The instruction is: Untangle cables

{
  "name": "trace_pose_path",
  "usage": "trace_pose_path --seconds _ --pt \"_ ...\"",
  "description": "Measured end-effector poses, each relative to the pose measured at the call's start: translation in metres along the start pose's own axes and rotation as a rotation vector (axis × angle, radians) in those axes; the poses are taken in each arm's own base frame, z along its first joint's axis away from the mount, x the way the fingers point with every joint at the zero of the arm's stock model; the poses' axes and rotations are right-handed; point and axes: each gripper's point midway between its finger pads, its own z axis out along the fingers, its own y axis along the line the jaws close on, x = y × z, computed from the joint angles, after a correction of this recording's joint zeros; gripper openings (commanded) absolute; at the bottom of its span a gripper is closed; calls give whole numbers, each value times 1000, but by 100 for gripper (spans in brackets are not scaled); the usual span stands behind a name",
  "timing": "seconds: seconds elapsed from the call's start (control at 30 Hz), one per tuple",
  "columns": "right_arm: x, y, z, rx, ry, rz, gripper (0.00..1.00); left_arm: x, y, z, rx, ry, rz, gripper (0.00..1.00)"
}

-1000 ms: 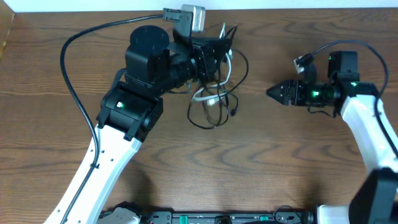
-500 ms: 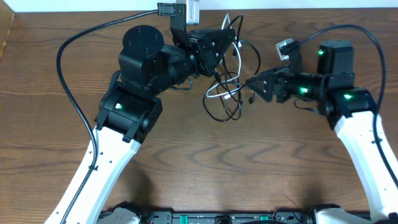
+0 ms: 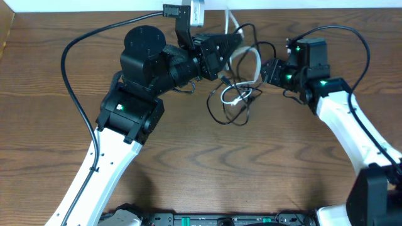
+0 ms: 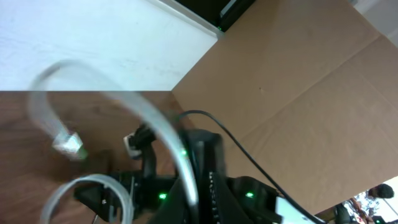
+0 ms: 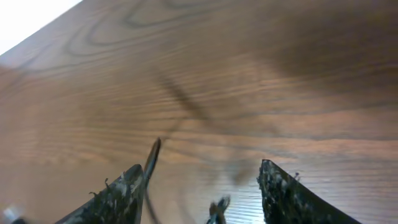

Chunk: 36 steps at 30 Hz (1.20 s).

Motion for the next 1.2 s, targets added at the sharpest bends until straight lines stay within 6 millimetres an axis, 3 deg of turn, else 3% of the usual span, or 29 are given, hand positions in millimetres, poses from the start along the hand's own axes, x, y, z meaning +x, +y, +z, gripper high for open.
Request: trace_pose_path --seconds 0.1,0.23,0.4,0.5,0.6,0.7,0.9,1.1,1.2 --pt "3 -21 5 100 -3 30 49 -1 0 0 1 0 0 8" --pt "6 -62 -3 290 -7 72 41 -9 8 -7 -20 -22 -1 8" --pt "16 -119 -16 490 33 131 34 -34 29 -39 -102 -97 -11 8" --pt "17 -139 -23 539 51 153 38 -44 40 -55 -148 -127 -22 7" --pt "12 -141 -23 488 67 109 50 -43 53 -61 -189 -124 -51 8" --pt "11 -117 -13 318 113 -8 59 -41 56 -60 -196 -116 -59 8" --pt "33 -41 -4 -94 219 -230 65 -47 48 -57 -164 -138 -57 8" --pt "49 47 -18 -483 242 -429 74 -67 32 -59 -98 -212 -50 8" --pt "53 79 -28 -632 220 -512 78 -76 23 -60 -61 -249 -57 8"
